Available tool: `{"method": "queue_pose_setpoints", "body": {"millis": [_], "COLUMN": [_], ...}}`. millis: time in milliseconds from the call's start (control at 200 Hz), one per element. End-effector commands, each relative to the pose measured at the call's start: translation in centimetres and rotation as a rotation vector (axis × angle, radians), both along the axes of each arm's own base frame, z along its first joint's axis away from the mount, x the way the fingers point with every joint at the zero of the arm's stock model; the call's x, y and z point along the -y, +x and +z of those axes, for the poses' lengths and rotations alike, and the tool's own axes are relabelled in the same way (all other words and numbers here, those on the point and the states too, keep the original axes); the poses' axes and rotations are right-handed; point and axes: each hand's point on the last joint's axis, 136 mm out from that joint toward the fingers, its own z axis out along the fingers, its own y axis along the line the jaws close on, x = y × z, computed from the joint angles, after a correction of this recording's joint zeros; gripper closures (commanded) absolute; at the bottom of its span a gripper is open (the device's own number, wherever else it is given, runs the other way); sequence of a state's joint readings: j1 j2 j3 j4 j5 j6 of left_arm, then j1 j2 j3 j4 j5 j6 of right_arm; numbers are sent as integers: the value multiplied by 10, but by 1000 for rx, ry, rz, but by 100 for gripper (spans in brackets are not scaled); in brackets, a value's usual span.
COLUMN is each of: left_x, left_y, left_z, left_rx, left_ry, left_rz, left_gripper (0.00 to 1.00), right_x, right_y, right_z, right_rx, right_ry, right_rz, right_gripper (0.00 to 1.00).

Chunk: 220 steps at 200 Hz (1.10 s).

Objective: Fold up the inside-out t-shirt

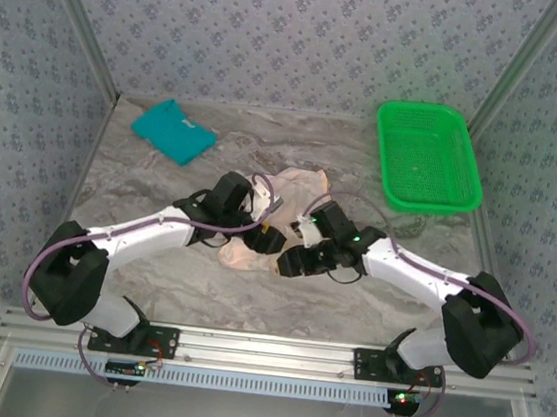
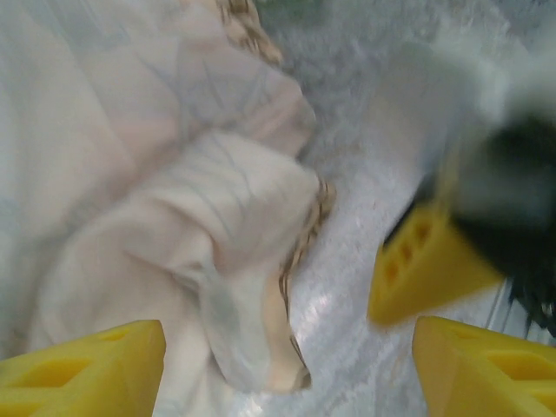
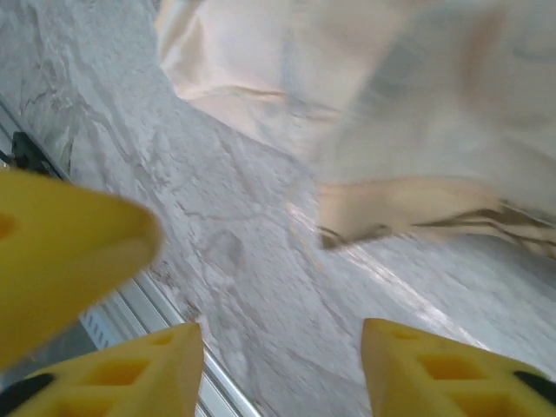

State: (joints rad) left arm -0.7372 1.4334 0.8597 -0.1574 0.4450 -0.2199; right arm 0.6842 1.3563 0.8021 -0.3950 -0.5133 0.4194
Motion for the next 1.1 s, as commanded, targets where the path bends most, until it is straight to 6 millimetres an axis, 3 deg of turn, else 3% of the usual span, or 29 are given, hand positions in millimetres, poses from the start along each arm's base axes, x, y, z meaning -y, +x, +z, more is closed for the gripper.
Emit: {"method": "queue_pose_setpoints", "body": {"millis": [0,125,195,320,445,545,590,645,740,840,944,979,1094], "left_x": [3,17,21,9,-3,1,4,5,7,-1,-21,-26,-50], "left_y": [-27,-43,-44,-27,-7,-8,-10,-12,-15,-13,-10,-9,-10], "left_z": [-5,-20,-33,-66,-85,-99,-105,-105,-74,-7,59,76,103], "left_rx": [15,185,231,253,297,282,264,258,264,355,406,414,430], "left_ry": [59,198,287,459,588,615,613,615,595,558,437,385,339], "left_rz": [-51,-179,-214,-168,-113,-158,-173,-186,-222,-223,-169,-152,-102], "left_gripper": [23,20,19,19,20,26,36,67,100,100,100,100,100], "right_x": [54,128,146,145,136,130,124,118,106,95,96,99,101], "right_y": [20,68,84,106,118,125,127,129,129,121,112,110,110], "right_z": [24,20,12,3,-7,-17,-21,-25,-28,-29,-33,-36,-40], "right_rx": [-2,-35,-94,-138,-175,-194,-202,-218,-237,-262,-264,-264,-262], "right_ry": [-12,-76,-77,-46,-37,-34,-31,-27,-32,-81,-149,-165,-183], "right_rz": [-189,-534,-637,-712,-727,-745,-741,-736,-717,-711,-742,-758,-763], "right_gripper": [35,35,35,35,35,36,36,37,41,41,37,36,34]}}
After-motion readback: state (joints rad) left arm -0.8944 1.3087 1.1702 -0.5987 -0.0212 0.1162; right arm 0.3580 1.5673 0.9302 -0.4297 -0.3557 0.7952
